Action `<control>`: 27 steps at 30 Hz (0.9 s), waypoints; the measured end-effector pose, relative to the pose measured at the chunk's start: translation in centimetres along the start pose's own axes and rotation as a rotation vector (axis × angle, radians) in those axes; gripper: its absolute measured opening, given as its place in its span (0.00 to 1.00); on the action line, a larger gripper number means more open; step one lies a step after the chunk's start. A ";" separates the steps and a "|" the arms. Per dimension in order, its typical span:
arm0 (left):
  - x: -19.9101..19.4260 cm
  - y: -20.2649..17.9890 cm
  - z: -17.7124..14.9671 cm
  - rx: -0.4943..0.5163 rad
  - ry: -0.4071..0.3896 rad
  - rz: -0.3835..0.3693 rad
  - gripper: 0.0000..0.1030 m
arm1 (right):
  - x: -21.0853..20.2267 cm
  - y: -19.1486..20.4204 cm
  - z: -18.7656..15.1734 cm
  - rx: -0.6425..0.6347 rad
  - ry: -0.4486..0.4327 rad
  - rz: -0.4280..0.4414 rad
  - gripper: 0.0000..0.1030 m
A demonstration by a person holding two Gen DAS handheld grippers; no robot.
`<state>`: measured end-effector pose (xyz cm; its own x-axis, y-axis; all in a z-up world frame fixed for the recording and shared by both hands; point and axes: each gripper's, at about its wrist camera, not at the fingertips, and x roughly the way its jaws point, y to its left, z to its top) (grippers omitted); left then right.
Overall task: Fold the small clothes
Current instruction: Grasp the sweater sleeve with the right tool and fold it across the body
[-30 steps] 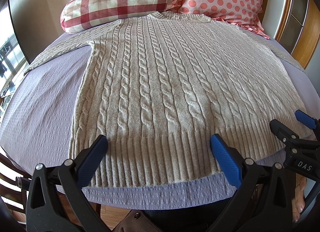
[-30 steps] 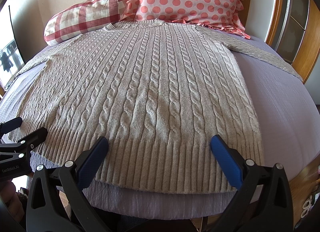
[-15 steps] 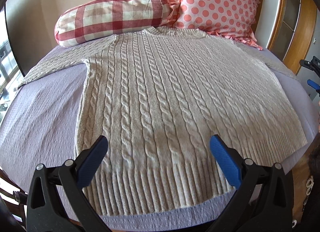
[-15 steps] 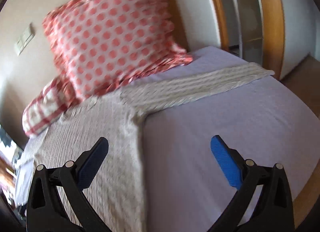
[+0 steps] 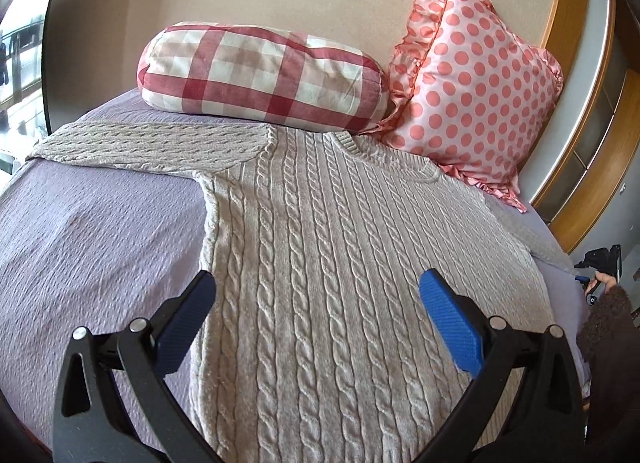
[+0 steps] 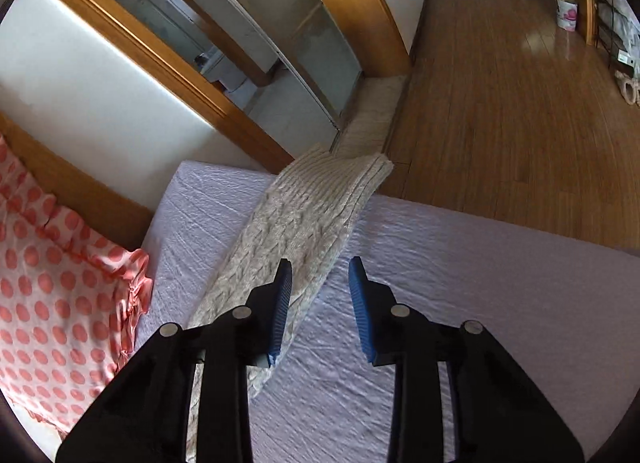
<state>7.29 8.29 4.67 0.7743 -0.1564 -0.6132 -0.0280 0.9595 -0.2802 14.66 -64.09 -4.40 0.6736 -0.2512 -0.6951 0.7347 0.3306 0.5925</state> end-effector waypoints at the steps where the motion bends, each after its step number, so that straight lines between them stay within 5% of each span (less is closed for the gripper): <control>1: 0.2 0.2 0.2 -0.006 0.001 0.012 0.98 | 0.3 0.2 0.1 -0.002 -0.008 -0.003 0.30; 3: 0.6 0.7 0.3 -0.017 0.011 0.032 0.98 | 0.8 0.3 0.2 -0.013 -0.022 0.000 0.23; 4: 0.7 1.0 0.3 -0.026 0.016 0.032 0.98 | 1.0 0.1 0.3 -0.024 -0.023 -0.002 0.09; 9: 0.5 2.8 0.6 -0.070 0.028 -0.037 0.98 | -3.1 3.1 -0.8 -0.128 -0.111 0.130 0.07; 12: -0.2 4.4 1.3 -0.084 0.005 -0.066 0.98 | -8.6 8.6 -3.4 -0.272 -0.161 0.281 0.07; 16: -1.1 6.4 2.1 -0.076 -0.032 0.003 0.98 | -15.6 18.0 -10.8 -0.472 -0.123 0.566 0.07; 22: -2.2 10.7 3.5 -0.194 -0.065 0.084 0.98 | -18.3 29.6 -27.7 -0.758 0.154 0.864 0.07; 25: -2.3 13.7 4.4 -0.279 -0.055 0.130 0.98 | -15.9 32.3 -36.8 -0.940 0.371 0.787 0.09; 27: -2.4 16.1 5.2 -0.333 -0.042 0.151 0.98 | -14.8 32.3 -39.3 -0.985 0.479 0.743 0.13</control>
<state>8.29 25.39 5.49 0.7710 -0.0022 -0.6368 -0.3428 0.8414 -0.4179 25.27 -13.91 9.03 0.6433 0.5520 -0.5305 -0.2970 0.8186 0.4917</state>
